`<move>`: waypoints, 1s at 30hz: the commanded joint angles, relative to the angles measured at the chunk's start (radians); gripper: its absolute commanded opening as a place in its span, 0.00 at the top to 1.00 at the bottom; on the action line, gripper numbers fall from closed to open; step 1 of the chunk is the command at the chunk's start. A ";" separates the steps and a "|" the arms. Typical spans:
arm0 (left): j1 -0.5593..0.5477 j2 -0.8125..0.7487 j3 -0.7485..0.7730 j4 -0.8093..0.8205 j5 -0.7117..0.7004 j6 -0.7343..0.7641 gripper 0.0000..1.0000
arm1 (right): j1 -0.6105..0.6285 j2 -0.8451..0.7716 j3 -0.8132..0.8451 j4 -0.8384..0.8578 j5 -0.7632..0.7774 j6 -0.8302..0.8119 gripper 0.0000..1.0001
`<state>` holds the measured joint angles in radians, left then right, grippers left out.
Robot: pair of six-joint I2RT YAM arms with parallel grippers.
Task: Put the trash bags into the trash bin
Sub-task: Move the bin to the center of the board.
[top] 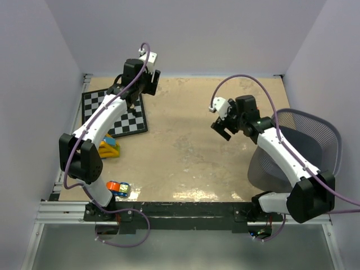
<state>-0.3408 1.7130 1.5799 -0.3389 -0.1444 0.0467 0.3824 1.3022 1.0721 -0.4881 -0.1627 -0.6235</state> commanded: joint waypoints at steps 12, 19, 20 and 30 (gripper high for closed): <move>0.003 0.005 0.022 0.012 0.071 -0.030 0.27 | -0.318 0.145 0.038 0.321 0.309 -0.185 0.10; 0.003 -0.006 -0.006 0.015 0.063 -0.031 0.28 | -0.405 0.374 0.303 0.388 0.238 -0.203 0.11; 0.003 -0.006 -0.011 0.017 0.063 -0.030 0.28 | -0.401 0.408 0.345 0.387 0.223 -0.200 0.11; 0.003 -0.019 -0.023 0.017 0.045 -0.013 0.27 | -0.286 0.719 0.815 0.288 0.314 0.097 0.12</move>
<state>-0.3408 1.7203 1.5581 -0.3397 -0.0898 0.0368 0.0227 1.9514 1.6573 -0.1287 0.1078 -0.7044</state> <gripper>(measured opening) 0.724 0.891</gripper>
